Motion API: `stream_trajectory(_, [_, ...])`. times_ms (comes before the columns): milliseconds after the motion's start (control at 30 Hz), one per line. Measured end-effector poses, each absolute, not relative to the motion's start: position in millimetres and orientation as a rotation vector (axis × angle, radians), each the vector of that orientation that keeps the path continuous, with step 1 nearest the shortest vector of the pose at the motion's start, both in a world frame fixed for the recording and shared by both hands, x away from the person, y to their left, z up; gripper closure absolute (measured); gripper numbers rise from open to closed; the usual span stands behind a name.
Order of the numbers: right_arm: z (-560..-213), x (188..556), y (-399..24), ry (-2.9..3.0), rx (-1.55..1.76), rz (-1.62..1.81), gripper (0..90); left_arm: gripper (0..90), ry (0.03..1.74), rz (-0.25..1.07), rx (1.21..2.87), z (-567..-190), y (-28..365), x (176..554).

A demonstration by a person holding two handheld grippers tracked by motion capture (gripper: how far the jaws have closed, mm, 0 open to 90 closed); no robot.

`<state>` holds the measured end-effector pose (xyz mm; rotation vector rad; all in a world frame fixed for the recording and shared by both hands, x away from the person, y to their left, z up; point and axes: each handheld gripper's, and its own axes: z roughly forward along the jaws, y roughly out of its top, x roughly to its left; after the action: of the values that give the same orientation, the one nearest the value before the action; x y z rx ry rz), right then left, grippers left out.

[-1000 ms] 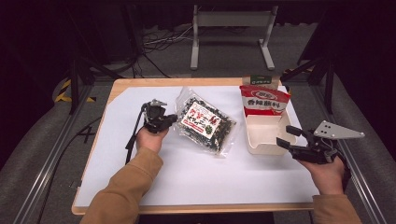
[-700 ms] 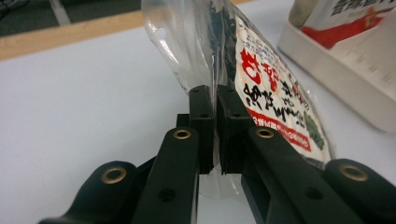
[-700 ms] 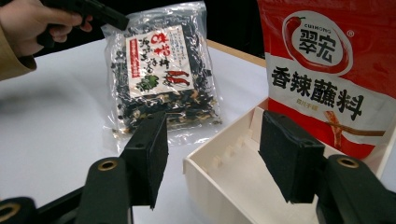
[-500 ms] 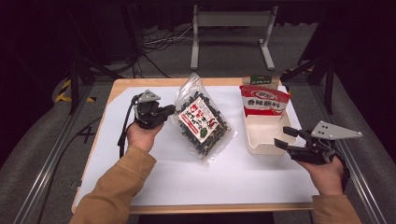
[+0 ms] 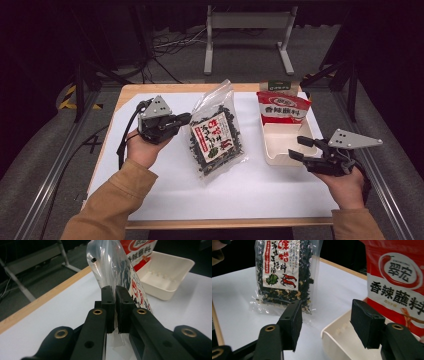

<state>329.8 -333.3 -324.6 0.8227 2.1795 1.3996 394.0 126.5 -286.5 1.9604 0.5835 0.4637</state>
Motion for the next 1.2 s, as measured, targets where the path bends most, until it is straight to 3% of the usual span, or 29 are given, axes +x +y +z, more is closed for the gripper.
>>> stream_trajectory(700, [-296.9, 348.8, -267.8, 2.387, 0.632, 1.496, 34.3, 86.4, 0.231, 0.395, 1.973, -266.6, 122.6, 373.6])
stream_trajectory(1200, [-294.2, 365.5, -233.6, 2.519, 0.559, 1.537, 31.8, 86.3, 0.127, 0.336, 1.957, -264.4, 114.7, 366.3])
